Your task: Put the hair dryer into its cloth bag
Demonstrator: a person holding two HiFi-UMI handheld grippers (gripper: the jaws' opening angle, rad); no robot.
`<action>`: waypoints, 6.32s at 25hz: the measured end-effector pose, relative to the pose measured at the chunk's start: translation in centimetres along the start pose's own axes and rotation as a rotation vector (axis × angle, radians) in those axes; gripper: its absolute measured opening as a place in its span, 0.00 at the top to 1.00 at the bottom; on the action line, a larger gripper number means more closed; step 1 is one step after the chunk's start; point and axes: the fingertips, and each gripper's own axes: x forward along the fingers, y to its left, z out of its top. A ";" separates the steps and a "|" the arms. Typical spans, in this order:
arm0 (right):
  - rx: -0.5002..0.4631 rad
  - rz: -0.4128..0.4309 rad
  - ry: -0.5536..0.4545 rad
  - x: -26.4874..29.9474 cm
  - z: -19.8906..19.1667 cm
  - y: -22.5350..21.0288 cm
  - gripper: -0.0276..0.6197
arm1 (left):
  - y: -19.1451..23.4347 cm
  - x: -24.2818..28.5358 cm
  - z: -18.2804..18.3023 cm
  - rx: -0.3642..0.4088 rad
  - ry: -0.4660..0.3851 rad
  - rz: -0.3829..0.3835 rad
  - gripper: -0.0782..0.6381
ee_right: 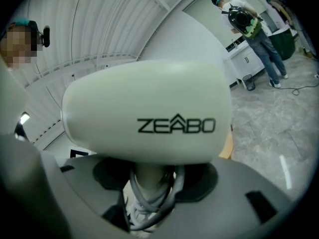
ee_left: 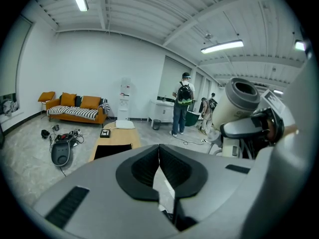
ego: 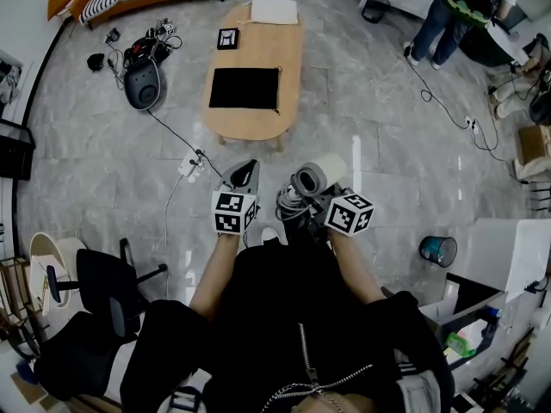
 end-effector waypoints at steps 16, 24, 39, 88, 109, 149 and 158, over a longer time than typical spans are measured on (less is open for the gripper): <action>-0.002 0.049 0.065 6.4 9.0 -7.4 0.59 | 3.2 10.5 5.9 -0.002 0.032 0.059 0.87; -0.016 0.094 0.098 8.9 13.7 -11.0 0.59 | 4.5 14.9 8.2 -0.006 0.047 0.118 0.87; 0.069 0.063 0.111 10.3 16.3 -17.5 0.59 | 4.9 20.7 9.4 -0.007 0.093 0.130 0.87; 0.047 -0.049 0.285 30.2 16.2 -35.0 0.59 | 21.9 47.7 -8.5 -0.128 0.403 0.096 0.86; 0.019 0.051 0.433 31.1 7.2 -45.3 0.59 | 22.5 58.1 -21.5 0.050 0.634 0.165 0.70; 0.060 0.086 0.489 33.3 4.9 -46.0 0.59 | 23.0 56.8 -21.5 -0.045 0.664 0.114 0.61; 0.073 0.087 0.486 33.2 5.0 -46.2 0.59 | 24.6 55.9 -20.6 -0.019 0.625 0.162 0.69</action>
